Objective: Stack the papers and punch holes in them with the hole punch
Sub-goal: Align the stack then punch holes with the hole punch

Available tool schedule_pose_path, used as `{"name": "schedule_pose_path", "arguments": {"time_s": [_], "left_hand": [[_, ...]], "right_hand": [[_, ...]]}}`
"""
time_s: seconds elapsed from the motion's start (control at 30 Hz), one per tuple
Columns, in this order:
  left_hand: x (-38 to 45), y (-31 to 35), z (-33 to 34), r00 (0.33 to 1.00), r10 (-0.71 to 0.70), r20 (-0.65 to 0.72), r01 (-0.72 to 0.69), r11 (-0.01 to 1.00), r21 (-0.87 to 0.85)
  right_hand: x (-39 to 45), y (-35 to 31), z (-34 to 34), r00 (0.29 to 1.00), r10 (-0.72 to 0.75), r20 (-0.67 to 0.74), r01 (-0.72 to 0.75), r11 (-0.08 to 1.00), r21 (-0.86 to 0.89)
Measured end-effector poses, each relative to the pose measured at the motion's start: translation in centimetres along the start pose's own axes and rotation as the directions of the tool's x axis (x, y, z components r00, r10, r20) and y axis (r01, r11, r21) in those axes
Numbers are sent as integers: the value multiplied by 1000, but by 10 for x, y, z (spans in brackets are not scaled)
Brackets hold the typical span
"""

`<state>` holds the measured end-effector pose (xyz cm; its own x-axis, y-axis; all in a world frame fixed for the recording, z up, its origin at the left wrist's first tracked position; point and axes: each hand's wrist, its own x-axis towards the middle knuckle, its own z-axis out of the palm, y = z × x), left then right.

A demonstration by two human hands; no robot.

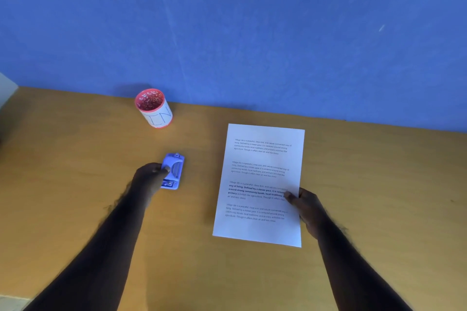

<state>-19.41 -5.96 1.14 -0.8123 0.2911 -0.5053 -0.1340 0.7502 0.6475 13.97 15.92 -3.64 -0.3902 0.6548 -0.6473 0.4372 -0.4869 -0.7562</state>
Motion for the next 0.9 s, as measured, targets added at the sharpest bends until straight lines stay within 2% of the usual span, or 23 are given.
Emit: {"name": "schedule_pose_path", "arguments": {"time_s": [0.27, 0.9], "left_hand": [[-32, 19, 51, 986, 97, 139, -80, 989, -124], [-66, 34, 90, 970, 145, 194, -109, 977, -183]], "right_hand": [[1, 2, 1, 1000, -8, -5, 8, 1000, 4], [1, 4, 0, 999, -34, 6, 34, 999, 3]]}}
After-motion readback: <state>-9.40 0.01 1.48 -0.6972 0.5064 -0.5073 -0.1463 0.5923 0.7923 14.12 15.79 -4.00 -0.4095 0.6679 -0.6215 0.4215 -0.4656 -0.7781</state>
